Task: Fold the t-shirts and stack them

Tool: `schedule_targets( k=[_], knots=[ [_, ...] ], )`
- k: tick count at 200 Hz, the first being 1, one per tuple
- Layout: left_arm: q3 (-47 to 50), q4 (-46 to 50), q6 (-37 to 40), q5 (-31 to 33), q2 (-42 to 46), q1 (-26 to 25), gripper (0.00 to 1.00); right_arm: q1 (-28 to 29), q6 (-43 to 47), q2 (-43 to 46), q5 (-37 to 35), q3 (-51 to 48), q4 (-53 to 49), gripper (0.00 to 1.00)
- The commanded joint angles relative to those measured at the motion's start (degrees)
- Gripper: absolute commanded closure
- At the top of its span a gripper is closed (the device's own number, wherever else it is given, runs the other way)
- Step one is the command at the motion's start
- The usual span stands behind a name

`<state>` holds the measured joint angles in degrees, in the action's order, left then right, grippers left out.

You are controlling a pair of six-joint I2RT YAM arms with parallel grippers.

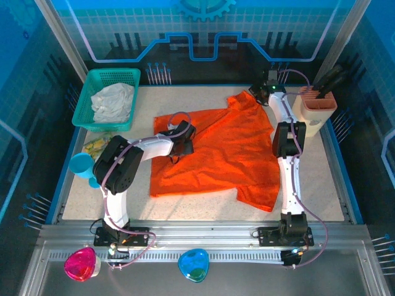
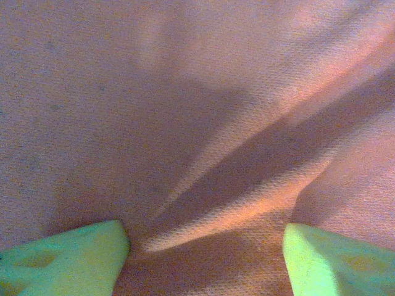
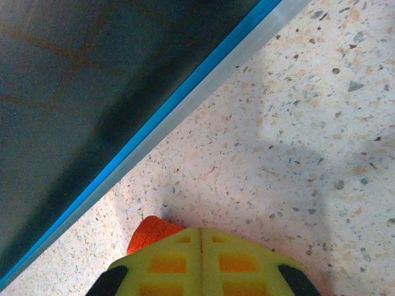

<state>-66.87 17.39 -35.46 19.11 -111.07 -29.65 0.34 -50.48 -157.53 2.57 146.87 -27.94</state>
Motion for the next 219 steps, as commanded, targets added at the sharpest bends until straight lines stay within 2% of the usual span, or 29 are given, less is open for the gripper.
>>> schedule_targets(
  k=[1,33,67,89,125,171,184,219],
  knots=[
    [-1.15,13.87,1.81,-4.62,-3.72,0.14,0.25,0.26,5.18,3.18,3.51,-2.39,-0.8,0.95],
    [-13.14,18.76,5.37,-3.0,-1.88,-0.23,0.19,0.81,12.57,9.75,7.54,-11.77,-5.0,0.95],
    [-23.52,22.61,7.28,-2.05,-6.26,0.02,0.16,0.95,13.39,6.07,14.58,-10.6,-11.67,1.0],
    [-25.74,22.05,7.29,-2.79,-9.72,0.29,0.17,1.58,13.3,3.73,15.45,-9.33,-12.14,1.0],
    [-25.84,20.46,5.66,-3.4,-15.08,1.38,0.22,1.84,9.58,-0.3,13.36,-5.02,-11.79,1.0],
    [-21.99,17.63,3.41,-3.66,-17.86,1.77,0.24,1.99,-0.87,-2.15,6.3,-4.66,-5.93,1.0],
    [-20.9,17.17,3.28,-3.22,-17.65,1.76,0.31,2.16,-3.43,-1.99,3.69,-5.14,-5.0,1.0],
    [-19.81,17.14,3.76,-1.81,-16.88,2.29,0.3,2.6,-8.41,1.95,-2.09,-11.79,0.08,1.0]
  ],
)
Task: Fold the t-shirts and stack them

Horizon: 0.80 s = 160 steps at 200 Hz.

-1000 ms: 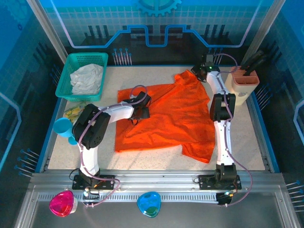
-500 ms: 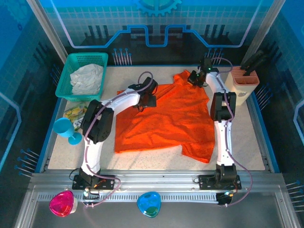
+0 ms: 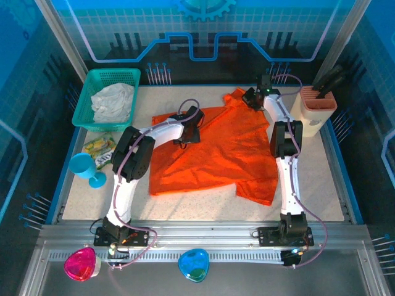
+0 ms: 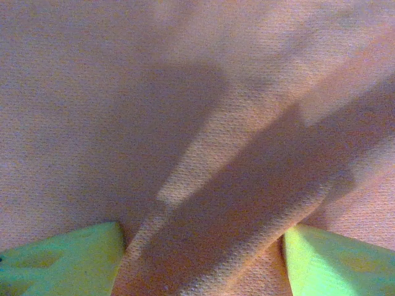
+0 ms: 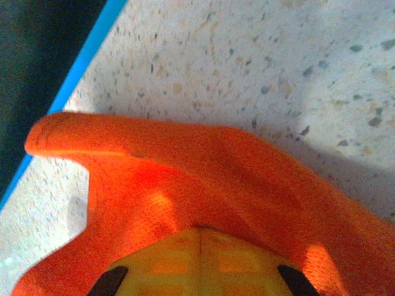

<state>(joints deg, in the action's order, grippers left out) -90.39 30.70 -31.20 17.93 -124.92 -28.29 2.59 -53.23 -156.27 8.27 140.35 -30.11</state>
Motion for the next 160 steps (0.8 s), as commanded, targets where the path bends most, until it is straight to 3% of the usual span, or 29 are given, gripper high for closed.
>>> schedule_targets(
  k=[1,40,79,100,128,160],
  knots=[
    [3.72,3.84,-0.47,-0.67,-3.0,0.99,0.3,0.33,-5.7,0.86,-7.86,-5.49,2.47,1.0],
    [3.12,2.63,1.46,-0.85,-1.57,1.92,0.28,1.45,-1.22,4.51,-7.38,-5.82,3.8,1.0],
    [-3.68,5.6,6.02,1.68,4.8,1.84,0.17,2.54,10.36,15.97,-5.08,-10.46,3.05,0.81],
    [-4.48,6.59,7.12,3.05,10.96,1.67,0.1,3.42,15.76,30.43,-8.25,-24.95,5.08,0.73],
    [1.3,6.66,6.24,2.92,20.27,1.42,0.05,4.13,17.66,51.92,-11.59,-51.84,8.84,0.59],
    [13.76,5.87,3.0,1.36,27.84,1.31,0.05,4.51,15.46,70.03,-11.47,-76.32,7.18,0.63]
  ],
)
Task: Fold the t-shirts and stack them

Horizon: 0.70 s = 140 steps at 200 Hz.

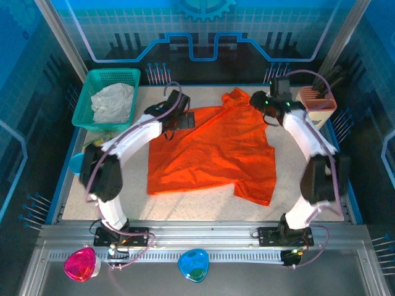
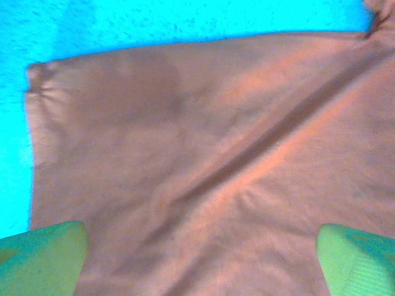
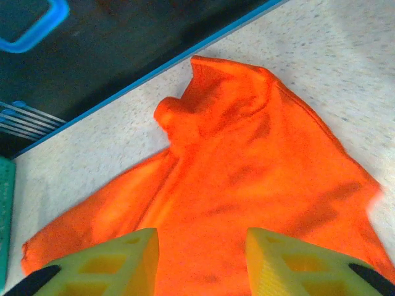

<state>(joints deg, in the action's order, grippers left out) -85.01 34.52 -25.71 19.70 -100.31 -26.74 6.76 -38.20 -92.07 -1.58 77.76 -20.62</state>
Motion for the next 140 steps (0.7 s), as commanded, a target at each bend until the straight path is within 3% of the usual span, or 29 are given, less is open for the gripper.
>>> schedule_targets(
  k=[1,60,109,140],
  knots=[
    [8.81,2.0,-2.62,-0.39,3.34,-0.24,0.05,0.34,0.32,6.24,-1.42,-14.28,-2.4,0.64],
    [26.8,-6.87,-9.23,-4.47,4.16,-0.55,0.22,0.23,-6.82,18.61,3.54,-41.02,-0.35,0.83],
    [34.01,-9.8,-11.22,-4.41,3.64,-1.37,0.25,-1.77,-9.37,19.77,1.05,-47.04,-0.66,0.88],
    [38.35,-11.35,-13.09,-5.73,3.41,-1.73,0.25,-3.39,-13.71,20.25,-3.89,-47.92,-6.49,0.91]
  ],
)
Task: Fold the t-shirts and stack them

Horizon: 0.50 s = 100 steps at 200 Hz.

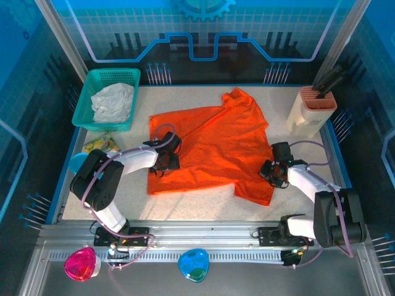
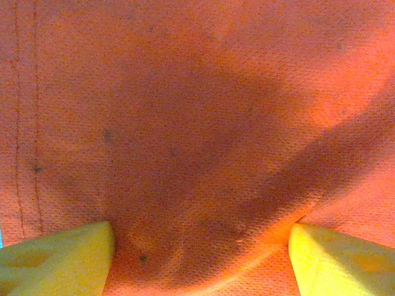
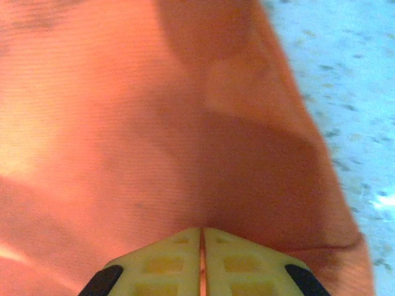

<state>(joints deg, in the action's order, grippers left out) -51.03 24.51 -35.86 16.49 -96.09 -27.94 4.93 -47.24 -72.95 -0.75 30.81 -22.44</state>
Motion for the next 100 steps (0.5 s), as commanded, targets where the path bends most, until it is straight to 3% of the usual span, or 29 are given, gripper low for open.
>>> schedule_targets(
  k=[1,24,50,100],
  knots=[
    [4.45,-1.41,-3.01,-2.6,-0.83,-0.53,0.25,-1.61,-4.77,1.13,-4.88,-0.99,-5.01,0.91],
    [7.06,-2.83,-5.18,-4.75,-0.91,-1.72,0.25,-2.37,-8.55,1.66,-8.73,-1.1,-11.35,0.98],
    [7.46,-2.06,-6.06,-5.07,-1.8,-3.11,0.25,-2.47,-10.06,4.0,-8.29,-2.73,-14.97,1.0],
    [8.61,0.4,-7.03,-5.12,-0.42,-3.52,0.25,-2.63,-8.38,16.92,-8.72,-6.19,-20.7,0.9]
  ],
)
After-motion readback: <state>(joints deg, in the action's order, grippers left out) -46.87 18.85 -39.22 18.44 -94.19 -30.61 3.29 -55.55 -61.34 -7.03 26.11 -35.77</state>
